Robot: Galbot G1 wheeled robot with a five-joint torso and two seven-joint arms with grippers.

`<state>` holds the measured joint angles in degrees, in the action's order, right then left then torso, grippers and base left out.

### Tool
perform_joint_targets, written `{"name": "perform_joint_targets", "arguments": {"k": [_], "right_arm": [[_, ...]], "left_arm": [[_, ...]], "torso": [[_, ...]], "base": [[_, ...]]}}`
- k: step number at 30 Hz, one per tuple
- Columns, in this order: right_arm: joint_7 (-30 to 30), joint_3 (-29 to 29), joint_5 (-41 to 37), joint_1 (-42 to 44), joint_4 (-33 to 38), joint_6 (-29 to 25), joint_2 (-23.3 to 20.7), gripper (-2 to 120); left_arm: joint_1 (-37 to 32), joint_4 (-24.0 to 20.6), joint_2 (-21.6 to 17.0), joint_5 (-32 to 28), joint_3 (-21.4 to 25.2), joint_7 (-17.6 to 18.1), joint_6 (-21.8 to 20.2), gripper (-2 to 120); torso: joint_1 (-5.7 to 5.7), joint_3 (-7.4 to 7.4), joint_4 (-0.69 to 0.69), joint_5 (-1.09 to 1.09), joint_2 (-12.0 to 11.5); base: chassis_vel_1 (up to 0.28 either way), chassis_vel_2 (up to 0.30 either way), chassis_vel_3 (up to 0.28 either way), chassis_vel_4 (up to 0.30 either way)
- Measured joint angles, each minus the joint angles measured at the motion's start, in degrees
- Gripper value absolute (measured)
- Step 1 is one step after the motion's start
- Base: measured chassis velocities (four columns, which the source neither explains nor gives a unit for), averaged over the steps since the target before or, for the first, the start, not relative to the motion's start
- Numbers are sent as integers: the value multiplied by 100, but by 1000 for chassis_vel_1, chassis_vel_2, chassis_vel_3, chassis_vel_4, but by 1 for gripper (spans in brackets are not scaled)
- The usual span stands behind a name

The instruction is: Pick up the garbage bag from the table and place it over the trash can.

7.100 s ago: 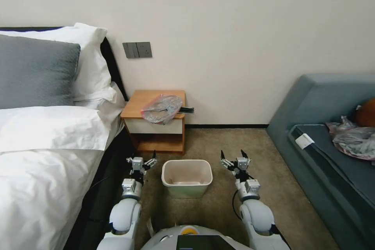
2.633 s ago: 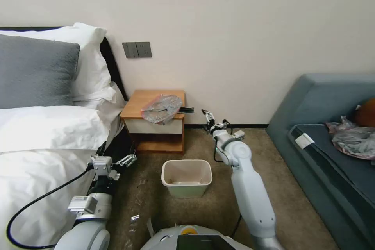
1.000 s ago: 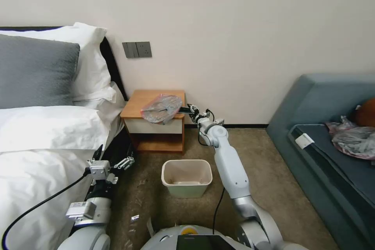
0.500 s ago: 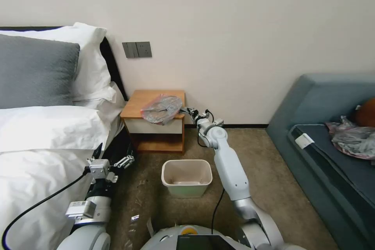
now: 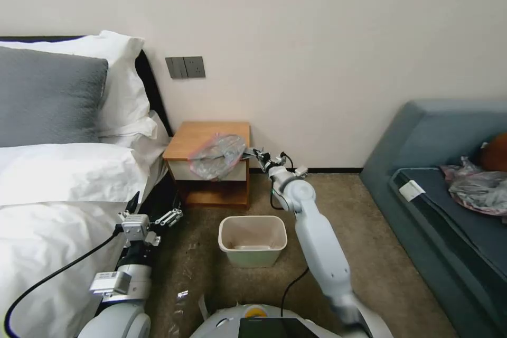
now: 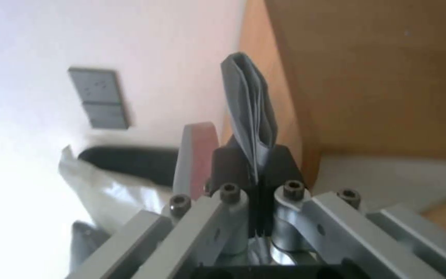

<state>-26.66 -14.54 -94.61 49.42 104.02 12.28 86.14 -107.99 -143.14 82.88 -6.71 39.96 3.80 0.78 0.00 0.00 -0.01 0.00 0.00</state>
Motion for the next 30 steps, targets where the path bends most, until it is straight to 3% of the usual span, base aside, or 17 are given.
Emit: {"name": "perform_joint_targets", "arguments": {"k": [13,23,30], "right_arm": [[-229,620,608,1029,1395,4,-538,0],[-196,1018,1480,1489,1556,179,-827,0],[-67,1059,2041,1863,1706,262,-1257,0]], "left_arm": [[93,22,-59,-71,34,-7,-8,100],[151,108,-129,-119,31,-3,-10,100],[208,171,-167,-180,10,0,-10,100]], "torso": [[0,0,1,0,0],[0,0,1,0,0],[0,0,1,0,0]], "base": [[0,0,0,0],[0,0,0,0],[0,0,0,0]]}}
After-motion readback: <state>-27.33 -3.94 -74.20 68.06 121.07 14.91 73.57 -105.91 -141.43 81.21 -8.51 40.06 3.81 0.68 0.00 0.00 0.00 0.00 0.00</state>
